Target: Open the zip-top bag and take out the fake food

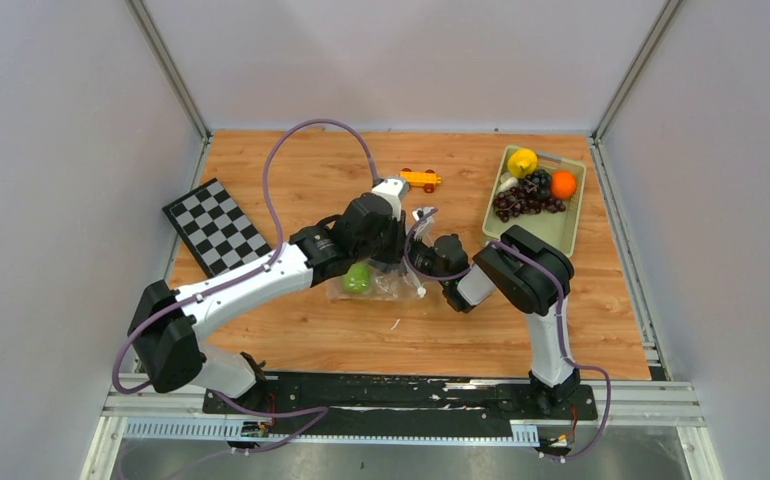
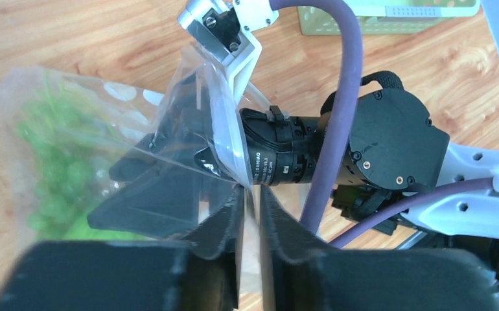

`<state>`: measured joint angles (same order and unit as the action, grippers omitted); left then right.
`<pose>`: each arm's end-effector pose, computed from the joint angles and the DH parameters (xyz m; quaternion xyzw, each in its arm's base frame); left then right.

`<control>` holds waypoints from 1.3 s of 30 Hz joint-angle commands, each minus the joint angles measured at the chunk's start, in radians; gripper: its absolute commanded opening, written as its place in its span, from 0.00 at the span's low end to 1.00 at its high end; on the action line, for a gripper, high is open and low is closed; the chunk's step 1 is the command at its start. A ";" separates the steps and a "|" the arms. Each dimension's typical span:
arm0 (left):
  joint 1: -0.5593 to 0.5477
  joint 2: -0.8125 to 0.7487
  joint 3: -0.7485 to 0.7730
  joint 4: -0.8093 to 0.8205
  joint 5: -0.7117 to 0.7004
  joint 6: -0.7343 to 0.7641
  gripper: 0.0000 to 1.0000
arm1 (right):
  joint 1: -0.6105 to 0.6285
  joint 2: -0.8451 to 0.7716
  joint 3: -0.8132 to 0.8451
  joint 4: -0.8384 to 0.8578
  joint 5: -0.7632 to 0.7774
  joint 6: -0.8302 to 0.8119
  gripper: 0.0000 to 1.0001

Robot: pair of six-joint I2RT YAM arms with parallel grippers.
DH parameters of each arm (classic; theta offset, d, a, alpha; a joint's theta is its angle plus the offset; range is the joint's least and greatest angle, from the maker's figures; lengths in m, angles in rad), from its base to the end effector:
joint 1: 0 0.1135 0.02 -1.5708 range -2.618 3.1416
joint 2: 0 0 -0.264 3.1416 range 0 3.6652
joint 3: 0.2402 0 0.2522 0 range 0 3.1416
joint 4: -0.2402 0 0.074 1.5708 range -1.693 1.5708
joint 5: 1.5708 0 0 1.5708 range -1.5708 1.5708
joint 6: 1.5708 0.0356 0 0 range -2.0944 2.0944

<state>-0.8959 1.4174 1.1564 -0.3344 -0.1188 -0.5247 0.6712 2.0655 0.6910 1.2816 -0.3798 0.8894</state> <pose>0.2047 -0.2490 0.3078 0.1354 0.8718 -0.2653 0.3888 0.2726 0.2333 0.1074 -0.0473 0.7354 0.5645 0.3719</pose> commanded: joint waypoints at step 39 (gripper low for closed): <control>0.392 -0.232 -0.679 0.224 -0.087 -0.188 0.34 | 0.009 0.103 0.121 -0.052 -0.206 -0.035 0.71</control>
<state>-0.5087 1.1595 0.5030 -0.1886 -0.2180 -0.6804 0.6712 2.1387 0.7742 1.2095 -0.5476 0.8692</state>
